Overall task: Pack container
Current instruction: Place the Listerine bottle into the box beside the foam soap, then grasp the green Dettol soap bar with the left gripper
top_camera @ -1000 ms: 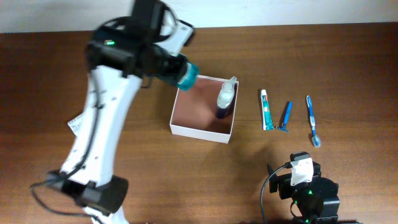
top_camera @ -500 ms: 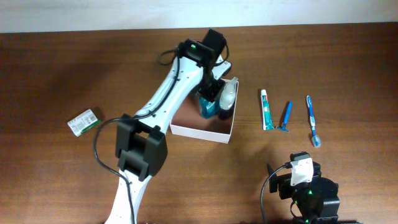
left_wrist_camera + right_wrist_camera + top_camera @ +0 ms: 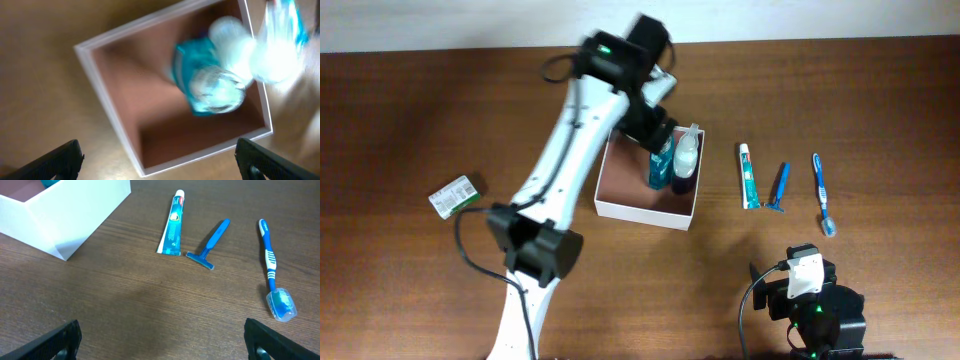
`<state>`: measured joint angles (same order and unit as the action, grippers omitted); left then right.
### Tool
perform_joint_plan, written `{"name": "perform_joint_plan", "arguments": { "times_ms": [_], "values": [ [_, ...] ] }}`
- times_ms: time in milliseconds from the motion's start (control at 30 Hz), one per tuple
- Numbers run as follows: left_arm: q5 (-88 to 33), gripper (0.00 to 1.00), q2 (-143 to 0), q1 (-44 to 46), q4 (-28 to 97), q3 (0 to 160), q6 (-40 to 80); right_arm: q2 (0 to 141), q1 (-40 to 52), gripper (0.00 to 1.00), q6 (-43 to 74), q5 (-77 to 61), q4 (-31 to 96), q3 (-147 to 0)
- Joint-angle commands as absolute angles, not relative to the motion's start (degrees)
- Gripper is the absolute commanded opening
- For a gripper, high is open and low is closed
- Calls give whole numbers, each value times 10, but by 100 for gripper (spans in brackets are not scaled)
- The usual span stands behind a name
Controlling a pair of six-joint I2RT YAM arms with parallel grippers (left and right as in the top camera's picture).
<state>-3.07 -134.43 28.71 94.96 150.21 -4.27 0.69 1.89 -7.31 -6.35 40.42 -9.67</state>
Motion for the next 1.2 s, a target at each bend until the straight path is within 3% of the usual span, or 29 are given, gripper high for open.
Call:
{"name": "perform_joint_plan", "arguments": {
  "times_ms": [0,333,567,800,1167],
  "values": [
    [-19,99,-1299,211,967,1574,-43,3,14,99,-70,-64,405,-94],
    [-21,99,-1225,-7,967,1531,-10,3,14,99,-70,-64,405,-94],
    [-4,99,-1225,-112,910,1323,-54,3,14,99,-70,-64,405,-94],
    [-15,99,-1226,-172,721,1065,-206,3,14,99,-70,-64,405,-94],
    [-23,91,-1232,-204,596,993,-355,3,14,99,-70,-64,405,-94]
  ]
}}
